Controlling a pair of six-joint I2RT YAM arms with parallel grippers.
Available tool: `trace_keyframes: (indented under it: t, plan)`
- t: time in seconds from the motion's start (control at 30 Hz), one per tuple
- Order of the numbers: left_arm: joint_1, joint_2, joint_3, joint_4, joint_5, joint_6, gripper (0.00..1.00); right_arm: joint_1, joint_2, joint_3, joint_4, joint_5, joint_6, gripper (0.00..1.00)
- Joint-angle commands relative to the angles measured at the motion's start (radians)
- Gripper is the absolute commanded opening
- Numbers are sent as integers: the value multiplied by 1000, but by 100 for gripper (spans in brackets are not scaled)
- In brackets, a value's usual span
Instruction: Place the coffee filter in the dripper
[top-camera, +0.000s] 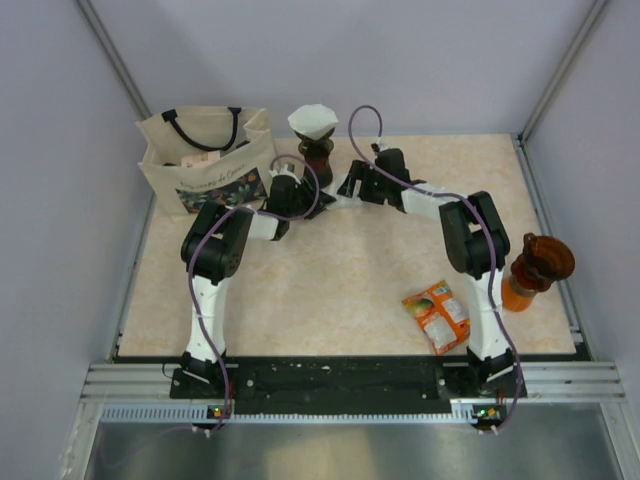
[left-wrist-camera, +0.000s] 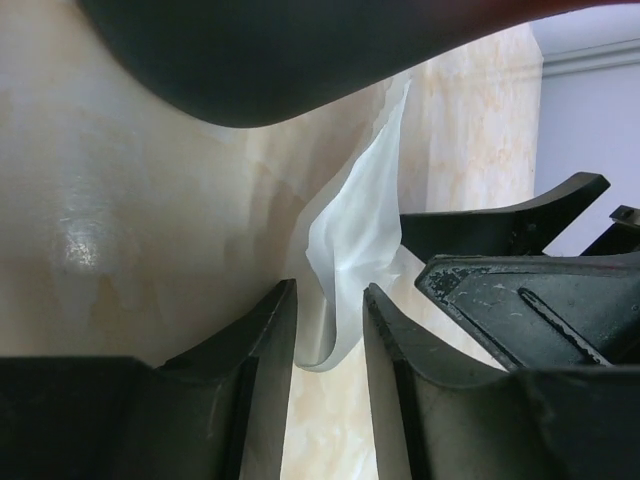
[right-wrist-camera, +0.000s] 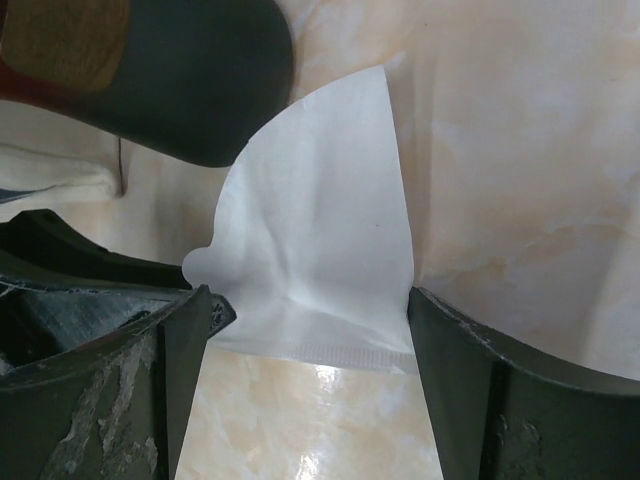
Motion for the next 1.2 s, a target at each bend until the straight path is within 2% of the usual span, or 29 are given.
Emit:
trace_keyframes:
  t: [0.0,0.27,0.43,0.53,0.67,0.73,0.77,0.83,0.9,1.0,1.07,1.1,1.17]
  plan:
    - [-3,6,31,39,29,-9,36,16,2,-38,16,-63,26,80]
    - [-5,-41,-21,35,20,14,4,16,-41,-75,9,-26,1,81]
    - [-8,-138,-68,-37,14,109,0,15,-153,-126,-25,51,-55,85]
    - [-8,-240,-139,-59,49,232,0,15,-274,-202,-22,89,-95,89]
    - [-20,-423,-252,-152,100,469,0,16,-505,-371,-1,86,-148,92]
    - [-66,-524,-269,-273,95,665,0,16,-663,-503,33,65,-167,94]
    - [-93,-563,-263,-357,79,808,0,15,-735,-541,41,54,-177,95]
    - [-170,-638,-231,-515,-25,963,0,15,-870,-613,39,19,-197,97]
    - [-219,-708,-213,-612,-40,1100,0,13,-1002,-667,32,-4,-218,99]
    - [-235,-793,-194,-697,60,1230,0,7,-1177,-686,-65,-35,-279,99]
    - [-236,-853,-185,-734,106,1315,0,6,-1251,-635,-236,-21,-301,99]
    - [-239,-880,-185,-758,156,1378,0,6,-1280,-618,-310,-23,-304,99]
    - [-238,-934,-191,-845,296,1598,0,6,-1326,-606,-388,-68,-324,99]
